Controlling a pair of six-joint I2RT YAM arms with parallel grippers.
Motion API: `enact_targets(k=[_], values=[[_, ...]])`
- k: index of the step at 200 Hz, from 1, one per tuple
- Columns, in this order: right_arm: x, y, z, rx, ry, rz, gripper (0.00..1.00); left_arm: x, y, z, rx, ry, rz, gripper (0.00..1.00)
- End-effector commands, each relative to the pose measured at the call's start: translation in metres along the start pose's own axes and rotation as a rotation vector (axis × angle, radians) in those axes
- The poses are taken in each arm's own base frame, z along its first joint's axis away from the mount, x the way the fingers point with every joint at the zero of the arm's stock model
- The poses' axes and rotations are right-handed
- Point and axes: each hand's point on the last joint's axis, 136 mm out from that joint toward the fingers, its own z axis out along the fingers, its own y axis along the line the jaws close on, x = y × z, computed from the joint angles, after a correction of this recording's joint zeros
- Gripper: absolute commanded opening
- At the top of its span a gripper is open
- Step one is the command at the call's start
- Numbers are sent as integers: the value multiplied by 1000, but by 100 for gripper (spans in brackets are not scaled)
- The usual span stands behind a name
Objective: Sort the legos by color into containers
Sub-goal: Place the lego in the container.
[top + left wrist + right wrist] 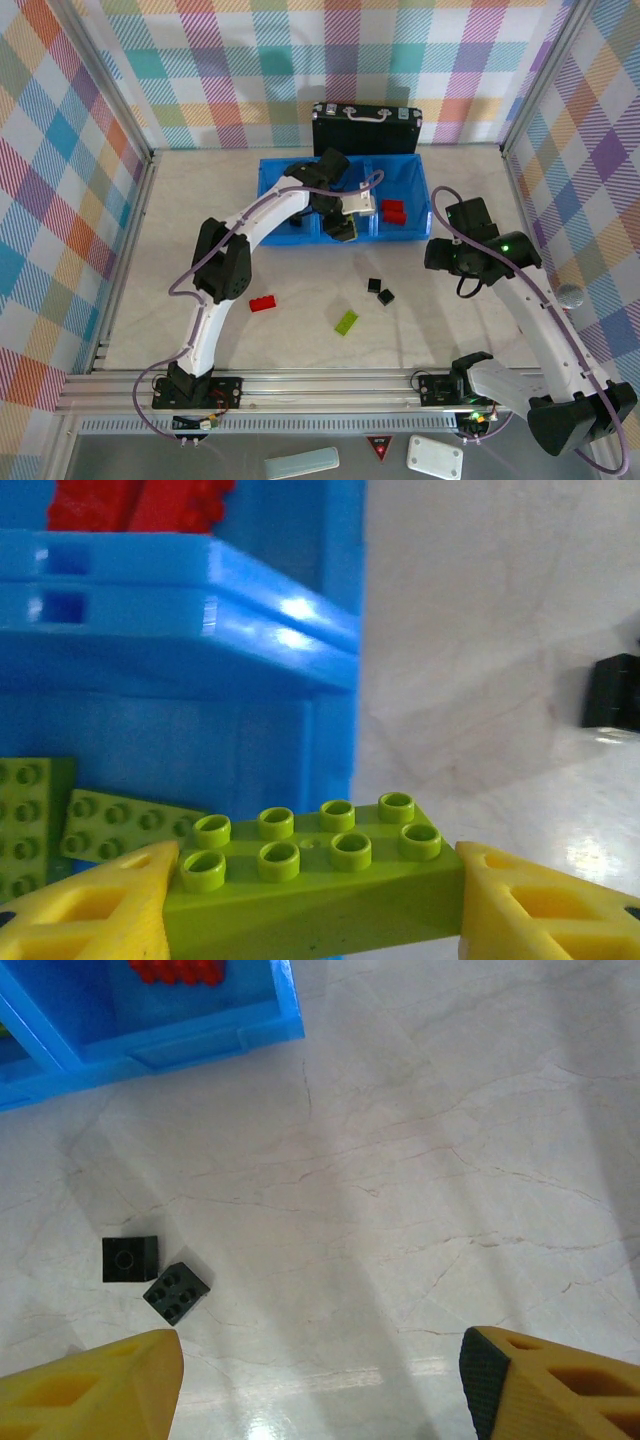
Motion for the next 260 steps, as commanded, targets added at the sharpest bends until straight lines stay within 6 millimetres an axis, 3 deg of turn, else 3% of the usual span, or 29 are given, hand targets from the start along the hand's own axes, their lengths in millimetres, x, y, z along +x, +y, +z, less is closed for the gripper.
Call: enact_targets(k=[1, 106, 189, 260], values=[[-1, -7, -10, 20, -13, 19, 74, -4, 20, -3, -28, -48, 41, 48], [-1, -7, -6, 27, 0, 17, 74, -9, 58, 37, -82, -111, 92, 49], [1, -7, -8, 21, -1, 15, 74, -12, 51, 59, -31, -139, 126, 67], [2, -8, -12, 14, -10, 15, 74, -22, 56, 48, -64, -157, 144, 80]])
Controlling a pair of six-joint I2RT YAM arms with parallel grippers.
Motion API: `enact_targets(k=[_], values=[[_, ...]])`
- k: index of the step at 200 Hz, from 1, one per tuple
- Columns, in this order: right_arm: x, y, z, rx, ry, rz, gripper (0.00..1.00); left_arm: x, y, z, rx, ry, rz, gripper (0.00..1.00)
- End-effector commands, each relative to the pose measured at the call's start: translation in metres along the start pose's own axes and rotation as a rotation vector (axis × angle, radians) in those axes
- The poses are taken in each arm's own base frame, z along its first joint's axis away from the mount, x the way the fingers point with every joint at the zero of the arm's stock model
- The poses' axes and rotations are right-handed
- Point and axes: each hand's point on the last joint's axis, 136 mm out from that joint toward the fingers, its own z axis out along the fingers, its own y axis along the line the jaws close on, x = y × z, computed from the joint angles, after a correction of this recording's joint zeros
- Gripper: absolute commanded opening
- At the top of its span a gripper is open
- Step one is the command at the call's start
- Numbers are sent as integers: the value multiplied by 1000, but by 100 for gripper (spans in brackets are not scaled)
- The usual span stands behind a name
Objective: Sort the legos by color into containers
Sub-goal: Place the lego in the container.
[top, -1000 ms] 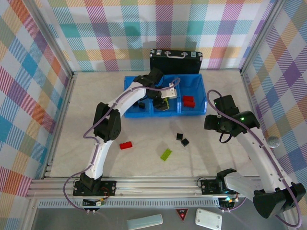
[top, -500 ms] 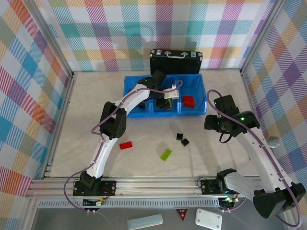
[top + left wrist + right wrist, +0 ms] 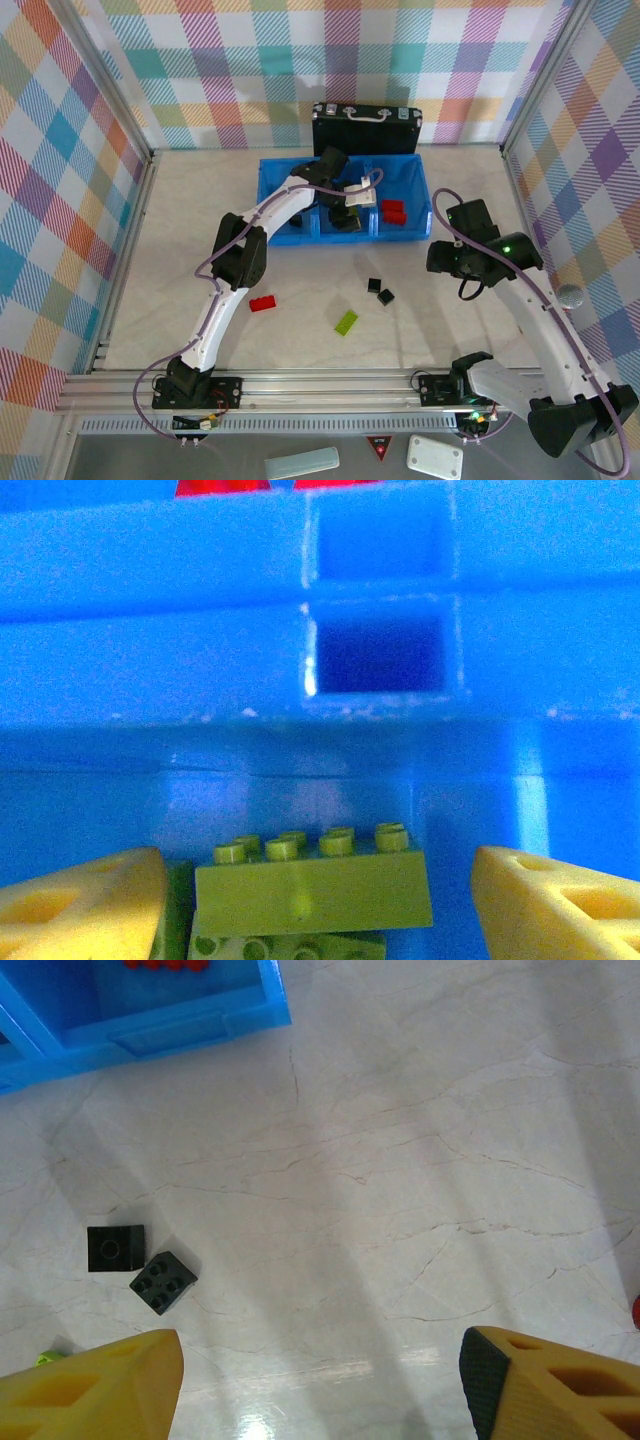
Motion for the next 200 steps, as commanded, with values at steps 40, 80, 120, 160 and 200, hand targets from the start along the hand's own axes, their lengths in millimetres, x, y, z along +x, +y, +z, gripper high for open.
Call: enact_targets(k=[40, 80, 120, 160, 200], values=[[-1, 4, -8, -44, -13, 10, 74, -37, 6, -33, -35, -85, 39, 80], [3, 10, -1, -75, 4, 1, 74, -53, 6, -60, -89, -143, 2, 82], [3, 17, 0, -110, 7, 2, 73, -63, 4, -86, -141, -192, -94, 82], [3, 25, 6, -143, 20, 1, 72, -64, 2, -115, -226, -238, -256, 81], [4, 36, 14, -180, 46, 9, 70, -50, -6, -151, -320, -246, -454, 82]])
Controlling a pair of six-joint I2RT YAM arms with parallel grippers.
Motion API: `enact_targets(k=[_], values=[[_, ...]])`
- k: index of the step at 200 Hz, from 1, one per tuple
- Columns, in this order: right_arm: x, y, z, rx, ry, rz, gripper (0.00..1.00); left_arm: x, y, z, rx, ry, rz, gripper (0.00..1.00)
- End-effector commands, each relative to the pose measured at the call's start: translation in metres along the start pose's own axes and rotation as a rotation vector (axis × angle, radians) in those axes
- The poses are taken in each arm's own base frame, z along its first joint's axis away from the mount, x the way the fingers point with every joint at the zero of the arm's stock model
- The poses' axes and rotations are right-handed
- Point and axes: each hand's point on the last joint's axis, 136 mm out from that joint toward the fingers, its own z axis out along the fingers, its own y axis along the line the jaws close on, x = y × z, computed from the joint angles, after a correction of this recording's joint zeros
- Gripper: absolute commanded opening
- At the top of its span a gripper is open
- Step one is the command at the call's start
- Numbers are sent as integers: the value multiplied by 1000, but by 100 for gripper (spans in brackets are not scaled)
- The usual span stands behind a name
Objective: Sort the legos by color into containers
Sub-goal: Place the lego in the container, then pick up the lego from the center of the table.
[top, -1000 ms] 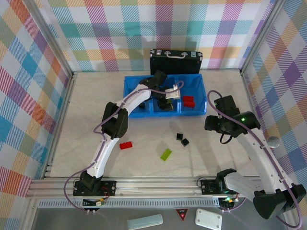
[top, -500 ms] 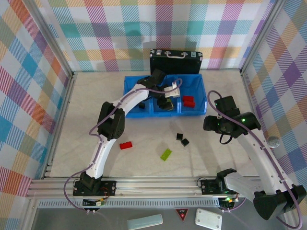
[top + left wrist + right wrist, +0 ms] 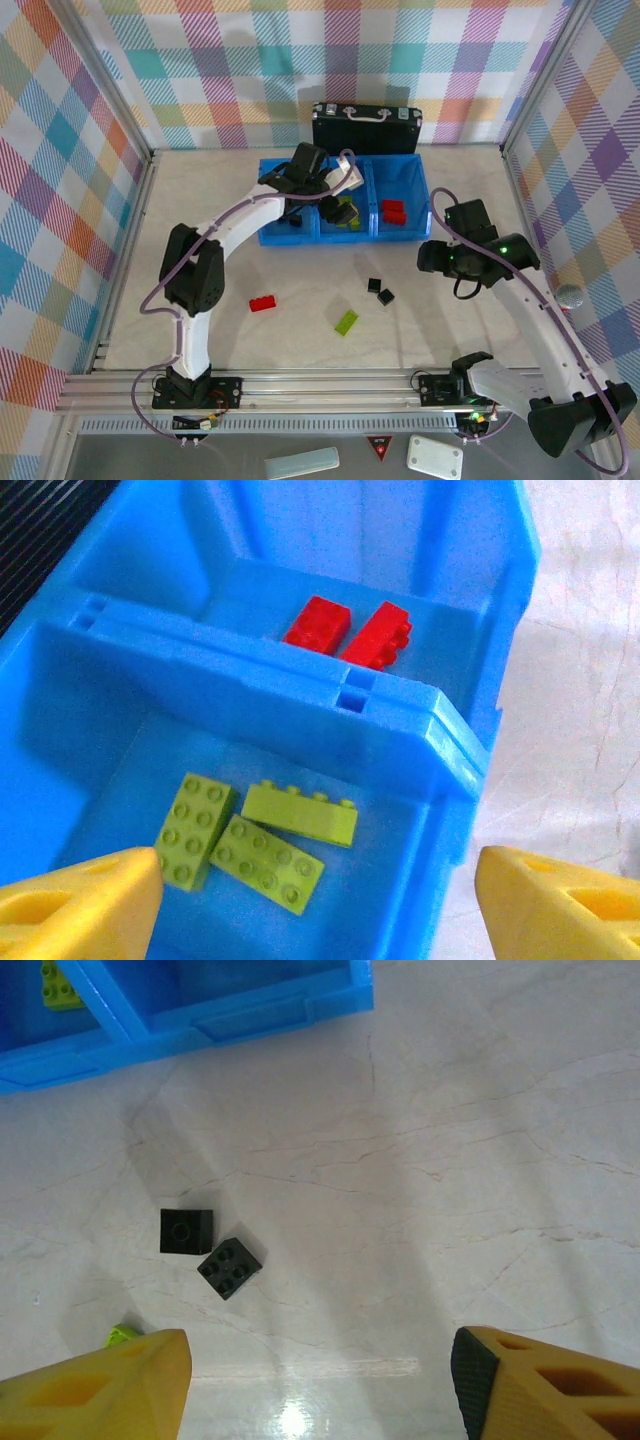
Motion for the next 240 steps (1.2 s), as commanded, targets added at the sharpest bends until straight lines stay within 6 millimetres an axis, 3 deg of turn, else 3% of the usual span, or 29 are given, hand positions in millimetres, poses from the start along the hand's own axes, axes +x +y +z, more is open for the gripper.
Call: enact_targets(k=[1, 61, 145, 182, 240], values=[[0, 7, 9, -39, 16, 8, 70, -21, 9, -34, -100, -74, -137, 82], [-1, 18, 25, -69, 44, 29, 69, 15, 20, -86, -307, -25, -389, 81], [8, 51, 56, -74, 126, -3, 67, 79, 3, -146, -409, 116, -524, 87], [8, 71, 70, -63, 148, -32, 67, 110, 5, -184, -451, 113, -652, 87], [14, 95, 95, -7, 175, -73, 65, 135, 0, -247, -534, 62, -730, 92]])
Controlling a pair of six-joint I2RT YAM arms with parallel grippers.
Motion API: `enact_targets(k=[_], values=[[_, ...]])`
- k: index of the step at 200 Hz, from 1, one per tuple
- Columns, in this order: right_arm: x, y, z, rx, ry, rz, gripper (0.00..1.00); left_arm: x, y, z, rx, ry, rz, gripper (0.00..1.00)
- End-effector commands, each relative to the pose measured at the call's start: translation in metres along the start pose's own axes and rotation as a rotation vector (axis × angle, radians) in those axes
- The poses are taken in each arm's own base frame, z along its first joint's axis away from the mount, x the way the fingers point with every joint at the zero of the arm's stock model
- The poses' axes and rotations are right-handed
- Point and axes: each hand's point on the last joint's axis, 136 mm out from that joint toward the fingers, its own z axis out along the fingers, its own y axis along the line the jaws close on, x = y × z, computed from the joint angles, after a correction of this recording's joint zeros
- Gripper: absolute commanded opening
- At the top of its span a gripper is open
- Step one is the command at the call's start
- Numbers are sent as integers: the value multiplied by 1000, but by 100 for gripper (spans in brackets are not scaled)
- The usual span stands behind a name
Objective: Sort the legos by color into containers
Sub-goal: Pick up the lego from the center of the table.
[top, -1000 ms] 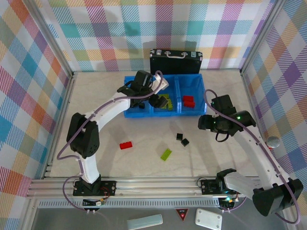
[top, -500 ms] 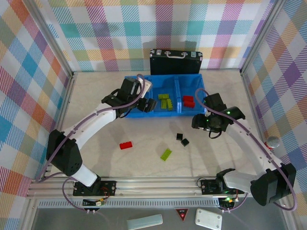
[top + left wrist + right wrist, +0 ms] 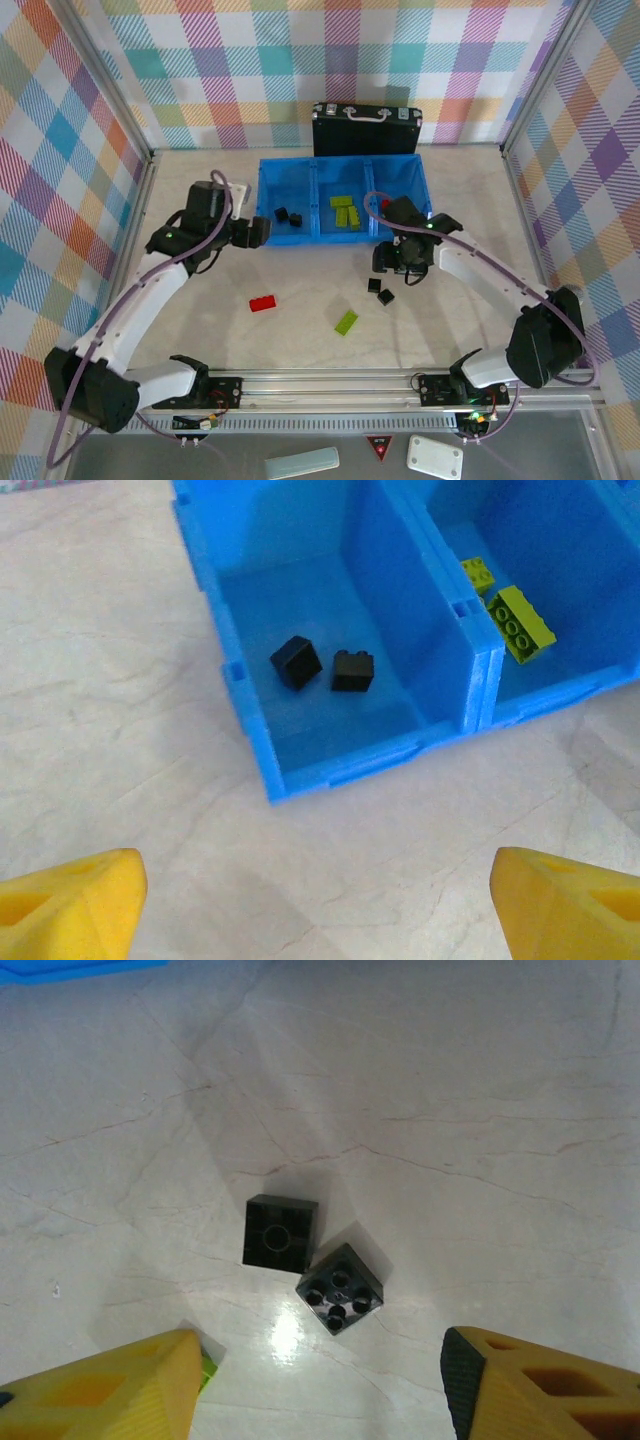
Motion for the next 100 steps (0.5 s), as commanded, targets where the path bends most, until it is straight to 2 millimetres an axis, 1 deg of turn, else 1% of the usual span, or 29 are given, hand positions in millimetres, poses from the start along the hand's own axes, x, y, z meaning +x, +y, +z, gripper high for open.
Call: enact_targets(k=[1, 17, 36, 61, 100], values=[[-10, 10, 3, 21, -32, 18, 65, 13, 9, -16, -22, 13, -41, 92], [-8, 15, 11, 30, -24, 17, 65, 15, 17, -24, -55, 9, -37, 93], [-5, 19, 20, 42, -17, 18, 65, 16, 24, -29, -95, 7, -25, 95], [-2, 23, 33, 57, -9, 25, 64, 19, 30, -30, -134, 40, -14, 91], [7, 24, 55, 79, 15, 39, 63, 23, 37, -26, -174, 67, -43, 89]])
